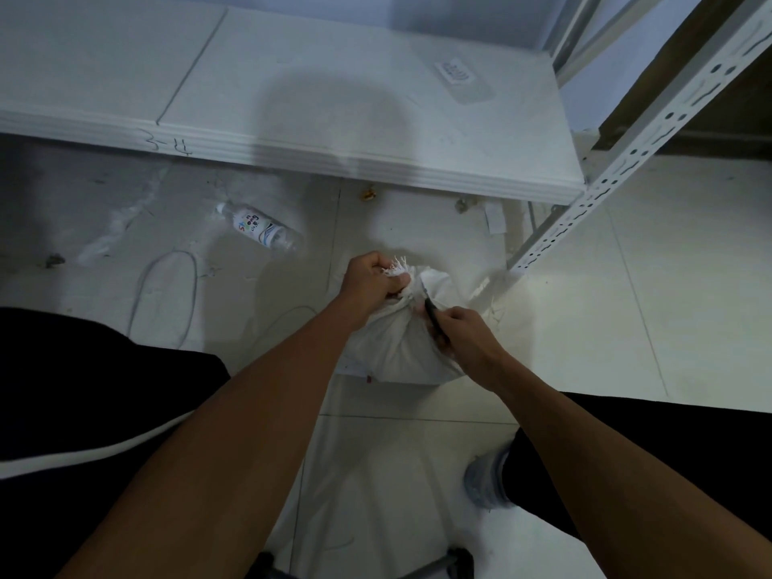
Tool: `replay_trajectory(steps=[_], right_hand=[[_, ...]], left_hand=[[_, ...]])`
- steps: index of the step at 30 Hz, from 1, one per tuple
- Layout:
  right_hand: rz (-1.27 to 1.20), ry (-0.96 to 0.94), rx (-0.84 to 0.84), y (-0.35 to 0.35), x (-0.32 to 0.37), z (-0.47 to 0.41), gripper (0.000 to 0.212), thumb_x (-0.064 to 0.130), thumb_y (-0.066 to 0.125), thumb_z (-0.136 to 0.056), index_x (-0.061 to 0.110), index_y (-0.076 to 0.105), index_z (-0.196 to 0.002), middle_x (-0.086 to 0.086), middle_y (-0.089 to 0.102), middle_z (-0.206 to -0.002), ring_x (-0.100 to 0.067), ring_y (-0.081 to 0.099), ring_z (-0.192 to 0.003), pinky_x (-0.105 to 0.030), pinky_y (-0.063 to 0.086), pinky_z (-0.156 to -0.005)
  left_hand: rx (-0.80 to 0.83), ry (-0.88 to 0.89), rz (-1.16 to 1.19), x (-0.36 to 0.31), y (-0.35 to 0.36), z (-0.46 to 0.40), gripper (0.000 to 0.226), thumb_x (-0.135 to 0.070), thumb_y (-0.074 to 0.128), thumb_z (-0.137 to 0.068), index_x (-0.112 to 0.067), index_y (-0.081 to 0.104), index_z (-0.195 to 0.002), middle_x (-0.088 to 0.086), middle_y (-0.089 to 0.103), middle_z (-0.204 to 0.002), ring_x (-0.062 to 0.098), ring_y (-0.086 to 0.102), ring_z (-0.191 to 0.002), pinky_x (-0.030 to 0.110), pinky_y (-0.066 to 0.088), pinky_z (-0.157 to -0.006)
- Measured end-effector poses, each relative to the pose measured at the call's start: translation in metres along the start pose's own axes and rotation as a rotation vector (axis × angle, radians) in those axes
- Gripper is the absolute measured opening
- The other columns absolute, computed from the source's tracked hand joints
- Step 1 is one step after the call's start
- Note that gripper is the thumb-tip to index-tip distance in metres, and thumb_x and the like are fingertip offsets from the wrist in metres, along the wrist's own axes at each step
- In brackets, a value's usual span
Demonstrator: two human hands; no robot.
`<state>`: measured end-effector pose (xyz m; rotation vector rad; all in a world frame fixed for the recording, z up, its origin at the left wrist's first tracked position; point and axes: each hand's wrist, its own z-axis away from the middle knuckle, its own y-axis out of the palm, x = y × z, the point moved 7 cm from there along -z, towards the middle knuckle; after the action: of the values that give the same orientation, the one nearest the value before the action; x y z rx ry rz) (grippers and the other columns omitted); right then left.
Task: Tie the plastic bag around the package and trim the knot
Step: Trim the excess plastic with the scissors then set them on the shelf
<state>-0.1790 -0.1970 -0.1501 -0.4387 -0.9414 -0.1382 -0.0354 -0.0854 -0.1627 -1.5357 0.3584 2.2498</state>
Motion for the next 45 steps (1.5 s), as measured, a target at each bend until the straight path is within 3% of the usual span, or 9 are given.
replay_trajectory(steps=[7,11,16,20,26,32,35,41,45], right_hand=[[0.003,-0.062,-0.158,-0.03,0.011,0.001,0.058,0.054,0.067,-0.084,-0.005,0.066,-0.084,-0.006,0.06,-0.077,-0.016,0.054,-0.07,-0.03,0.042,-0.068],[-0.061,-0.104,-0.312,-0.055,0.03,-0.003,0.042,0.041,0.079,-0.078,0.0,0.07,-0.082,-0.003,0.057,-0.064,-0.014,0.049,-0.059,-0.028,0.043,-0.058],[0.044,-0.147,-0.425,-0.1,0.075,-0.027,0.021,0.036,0.083,-0.074,0.018,0.073,-0.076,0.001,0.07,-0.062,-0.009,0.063,-0.049,-0.023,0.05,-0.053],[0.251,-0.161,-0.483,-0.152,0.111,-0.069,0.021,0.027,0.082,-0.077,0.008,0.075,-0.081,-0.001,0.07,-0.064,-0.003,0.061,-0.04,-0.01,0.044,-0.04],[0.585,-0.078,-0.66,-0.212,0.154,-0.142,0.04,0.037,0.075,-0.082,-0.001,0.06,-0.085,-0.017,0.066,-0.087,-0.032,0.065,-0.076,-0.035,0.046,-0.06],[0.711,0.023,-0.696,-0.224,0.164,-0.185,0.048,0.024,0.077,-0.083,-0.009,0.058,-0.112,-0.026,0.064,-0.118,-0.042,0.062,-0.11,-0.041,0.05,-0.086],[0.708,0.022,-0.681,-0.222,0.165,-0.182,0.045,0.023,0.074,-0.085,-0.009,0.057,-0.111,-0.027,0.064,-0.118,-0.041,0.062,-0.11,-0.039,0.049,-0.082],[0.681,-0.097,-0.735,-0.214,0.14,-0.133,0.023,0.014,0.05,-0.093,-0.004,0.063,-0.099,-0.026,0.065,-0.108,-0.04,0.065,-0.1,-0.039,0.05,-0.079],[0.735,-0.163,-0.511,-0.181,0.109,-0.089,0.029,0.033,0.051,-0.086,0.009,0.068,-0.092,-0.017,0.067,-0.1,-0.033,0.067,-0.091,-0.037,0.055,-0.079]], left_hand=[[0.104,0.035,-0.16,-0.01,0.009,0.0,0.025,-0.004,0.068,-0.084,-0.009,0.07,-0.109,0.006,0.068,-0.089,0.015,0.063,-0.072,0.026,0.054,-0.065],[0.187,0.101,-0.298,-0.017,0.016,0.004,0.022,-0.017,0.079,-0.076,-0.008,0.075,-0.096,0.013,0.073,-0.089,0.017,0.066,-0.073,0.028,0.053,-0.063],[0.036,0.185,-0.478,-0.022,0.01,0.002,0.019,-0.021,0.079,-0.075,-0.006,0.069,-0.075,0.001,0.063,-0.066,0.001,0.053,-0.054,0.006,0.037,-0.043],[-0.05,0.197,-0.464,-0.019,0.005,-0.003,0.019,-0.014,0.075,-0.076,-0.006,0.06,-0.067,-0.001,0.053,-0.058,0.009,0.05,-0.055,0.01,0.037,-0.042],[0.036,0.039,-0.186,-0.005,0.005,-0.025,0.015,-0.004,0.079,-0.07,-0.014,0.068,-0.073,-0.002,0.061,-0.058,0.014,0.055,-0.05,0.023,0.048,-0.045],[0.134,0.046,-0.145,-0.008,0.01,-0.04,0.019,-0.007,0.083,-0.07,-0.022,0.072,-0.07,0.003,0.066,-0.065,0.018,0.059,-0.059,0.023,0.05,-0.049],[0.117,0.075,-0.169,-0.015,0.005,-0.047,0.021,0.002,0.075,-0.074,-0.019,0.073,-0.075,0.018,0.073,-0.082,0.024,0.066,-0.074,0.03,0.055,-0.067],[-0.076,0.026,-0.129,-0.043,-0.029,-0.041,0.016,0.004,0.06,-0.085,-0.009,0.07,-0.086,0.008,0.068,-0.078,0.016,0.059,-0.065,0.022,0.045,-0.054],[-0.111,0.101,-0.191,-0.08,-0.038,-0.019,0.016,-0.008,0.066,-0.085,-0.02,0.07,-0.075,0.011,0.07,-0.078,0.021,0.063,-0.074,0.031,0.048,-0.068]])
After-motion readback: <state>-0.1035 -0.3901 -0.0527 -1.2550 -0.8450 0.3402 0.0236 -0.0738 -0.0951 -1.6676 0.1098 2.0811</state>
